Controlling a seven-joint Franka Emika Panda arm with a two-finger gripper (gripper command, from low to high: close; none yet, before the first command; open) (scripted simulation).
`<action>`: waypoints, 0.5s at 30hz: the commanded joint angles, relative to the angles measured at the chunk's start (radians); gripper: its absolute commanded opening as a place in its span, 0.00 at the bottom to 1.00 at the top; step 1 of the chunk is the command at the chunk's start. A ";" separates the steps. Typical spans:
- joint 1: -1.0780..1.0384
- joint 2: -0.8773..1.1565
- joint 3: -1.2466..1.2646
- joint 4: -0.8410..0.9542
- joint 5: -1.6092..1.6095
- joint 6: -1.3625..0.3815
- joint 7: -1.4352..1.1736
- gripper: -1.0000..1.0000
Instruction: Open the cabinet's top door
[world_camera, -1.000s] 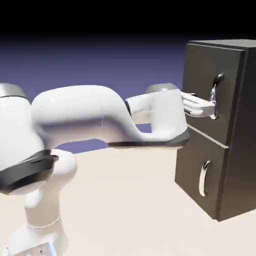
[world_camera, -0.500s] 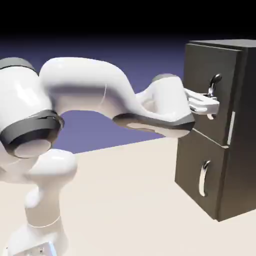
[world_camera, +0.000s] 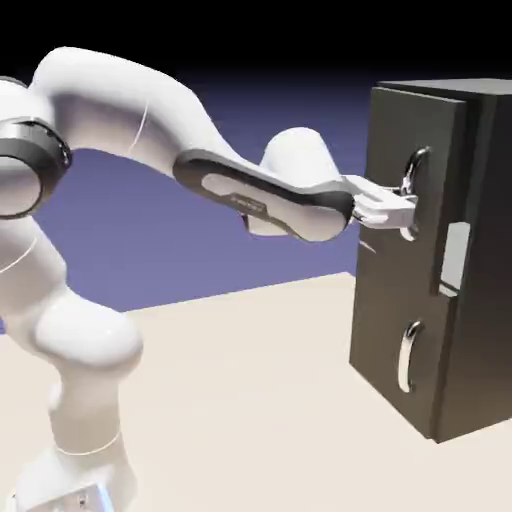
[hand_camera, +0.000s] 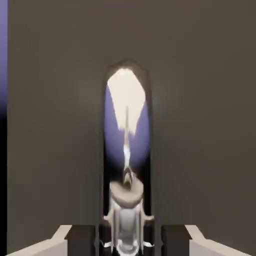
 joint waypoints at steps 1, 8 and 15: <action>-0.036 0.007 0.034 -0.001 -0.004 0.003 0.021 0.00; -0.289 0.041 0.274 -0.005 -0.035 0.018 0.151 0.00; -0.430 -0.036 0.433 -0.104 0.254 -0.037 -0.060 0.00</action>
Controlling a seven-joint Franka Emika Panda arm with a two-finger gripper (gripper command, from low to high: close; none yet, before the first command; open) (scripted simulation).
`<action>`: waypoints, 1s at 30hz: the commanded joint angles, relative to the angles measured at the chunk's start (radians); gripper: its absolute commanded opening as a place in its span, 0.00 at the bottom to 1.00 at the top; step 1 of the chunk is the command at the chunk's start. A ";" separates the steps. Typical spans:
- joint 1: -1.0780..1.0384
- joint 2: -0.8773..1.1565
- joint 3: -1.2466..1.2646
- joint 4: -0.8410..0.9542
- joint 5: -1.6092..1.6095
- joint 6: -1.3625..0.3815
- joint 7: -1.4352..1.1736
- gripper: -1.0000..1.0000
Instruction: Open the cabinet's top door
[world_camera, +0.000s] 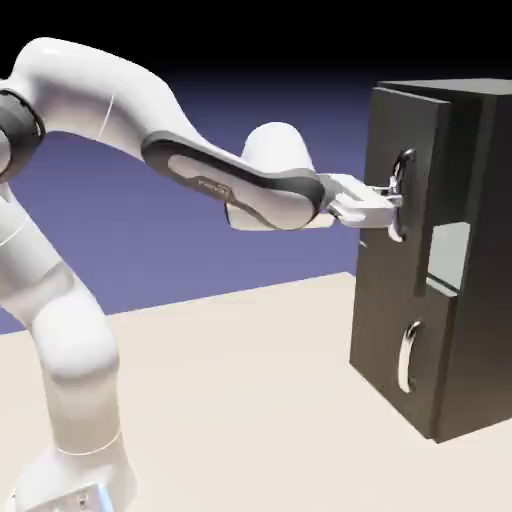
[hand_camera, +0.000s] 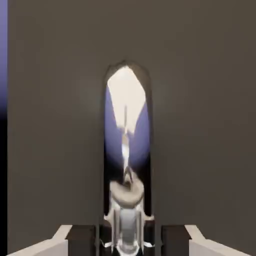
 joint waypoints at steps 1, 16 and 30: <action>-0.014 -0.013 0.020 -0.015 0.043 -0.010 -0.031 0.00; -0.103 -0.186 0.310 -0.198 0.696 -0.282 -0.426 0.00; -0.058 -0.134 0.661 -0.131 1.252 -0.826 -0.600 0.00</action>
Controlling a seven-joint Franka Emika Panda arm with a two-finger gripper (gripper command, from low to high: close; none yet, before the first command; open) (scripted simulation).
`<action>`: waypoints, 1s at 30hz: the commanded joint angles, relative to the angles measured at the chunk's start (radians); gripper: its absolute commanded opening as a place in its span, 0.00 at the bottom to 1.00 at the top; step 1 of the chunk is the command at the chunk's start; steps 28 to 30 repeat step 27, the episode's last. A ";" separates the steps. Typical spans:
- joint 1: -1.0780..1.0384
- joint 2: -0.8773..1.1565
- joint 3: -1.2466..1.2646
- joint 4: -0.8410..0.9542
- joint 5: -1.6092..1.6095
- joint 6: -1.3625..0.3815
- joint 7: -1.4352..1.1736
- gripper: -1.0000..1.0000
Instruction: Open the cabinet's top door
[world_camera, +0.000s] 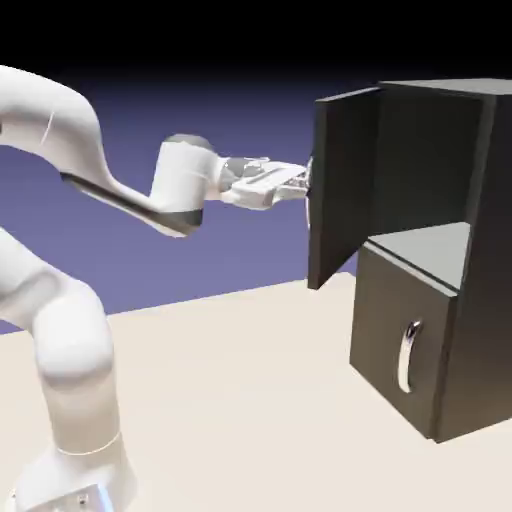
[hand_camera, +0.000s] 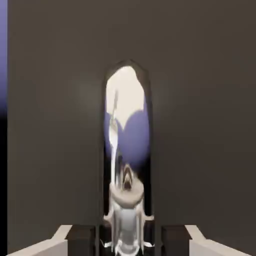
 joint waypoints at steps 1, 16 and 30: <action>-0.002 0.017 0.027 0.018 0.027 -0.042 -0.002 0.00; -0.110 0.412 0.387 0.390 0.210 -0.695 0.070 0.00; -0.005 0.803 0.451 0.693 0.157 -1.152 0.194 0.00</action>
